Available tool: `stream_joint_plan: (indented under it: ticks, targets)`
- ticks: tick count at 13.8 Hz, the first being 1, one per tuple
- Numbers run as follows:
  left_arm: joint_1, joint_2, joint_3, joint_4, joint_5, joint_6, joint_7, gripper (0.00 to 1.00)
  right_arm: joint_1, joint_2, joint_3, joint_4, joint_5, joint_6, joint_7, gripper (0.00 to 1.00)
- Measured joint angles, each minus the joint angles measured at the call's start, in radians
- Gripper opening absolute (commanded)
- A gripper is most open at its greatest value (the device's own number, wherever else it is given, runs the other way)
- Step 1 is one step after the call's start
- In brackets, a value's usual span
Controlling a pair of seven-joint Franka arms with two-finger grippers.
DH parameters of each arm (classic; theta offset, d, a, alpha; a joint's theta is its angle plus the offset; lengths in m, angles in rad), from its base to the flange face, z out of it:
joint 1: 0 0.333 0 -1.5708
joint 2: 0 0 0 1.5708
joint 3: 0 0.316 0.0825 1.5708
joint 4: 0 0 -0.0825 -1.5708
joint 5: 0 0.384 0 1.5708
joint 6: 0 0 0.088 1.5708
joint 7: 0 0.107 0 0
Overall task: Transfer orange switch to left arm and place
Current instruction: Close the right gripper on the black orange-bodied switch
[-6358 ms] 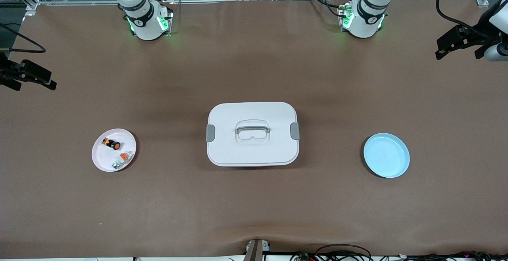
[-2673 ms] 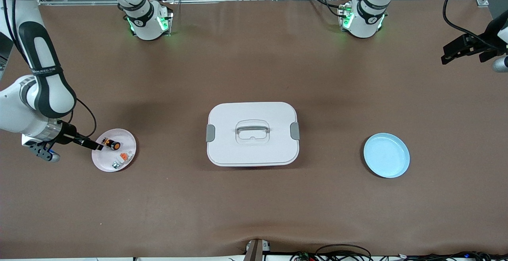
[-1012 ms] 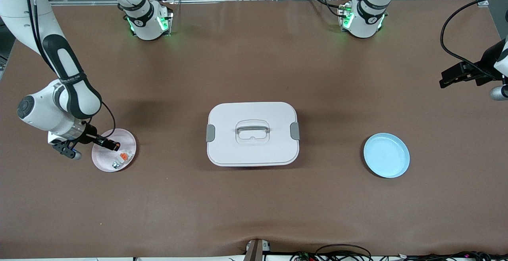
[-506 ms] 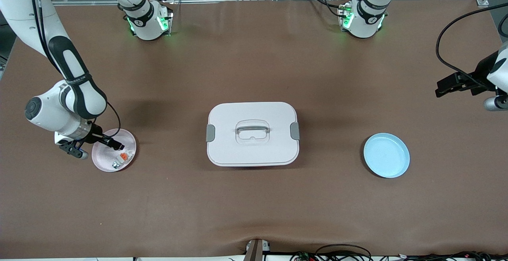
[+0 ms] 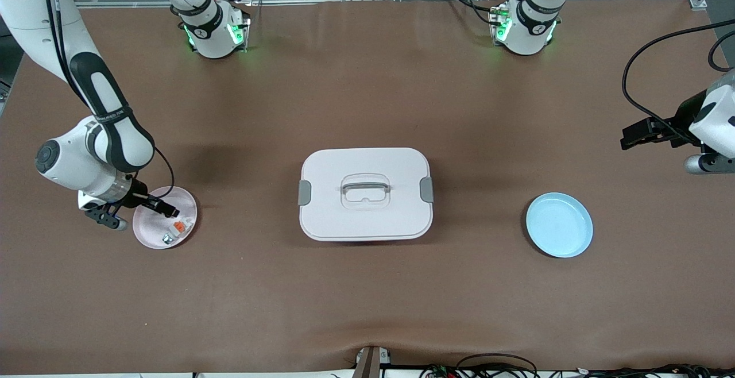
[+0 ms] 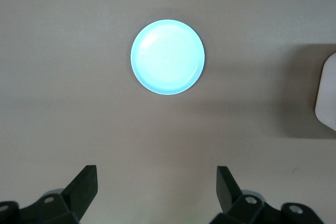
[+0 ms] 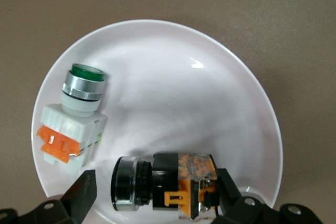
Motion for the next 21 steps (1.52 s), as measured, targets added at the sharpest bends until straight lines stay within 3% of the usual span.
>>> stream_joint_plan:
  ticks: [6,8,10,11,12,21]
  targets:
    - [-0.001,0.007,-0.001,0.000,0.000,0.000,0.000,1.00,0.000,0.000,-0.001,0.001,0.000,0.002,-0.009,1.00]
    - [-0.001,0.008,-0.001,0.000,0.000,0.000,0.000,1.00,0.000,0.000,-0.002,0.001,0.000,0.002,-0.017,0.79]
    - [-0.001,0.008,-0.001,0.000,0.000,0.001,0.000,1.00,-0.005,0.000,-0.003,0.001,0.000,0.001,-0.029,0.47]
    - [-0.001,0.008,-0.001,0.001,0.000,0.004,0.000,1.00,-0.009,0.000,-0.004,0.001,0.000,0.000,-0.033,0.18]
    - [-0.001,0.008,-0.001,0.001,0.000,0.011,0.000,1.00,-0.011,0.000,-0.005,0.001,0.000,-0.001,-0.036,0.00]
    - [-0.010,0.008,-0.002,-0.004,0.000,0.013,0.000,1.00,-0.012,-0.007,-0.003,0.013,0.000,-0.072,-0.060,0.00]
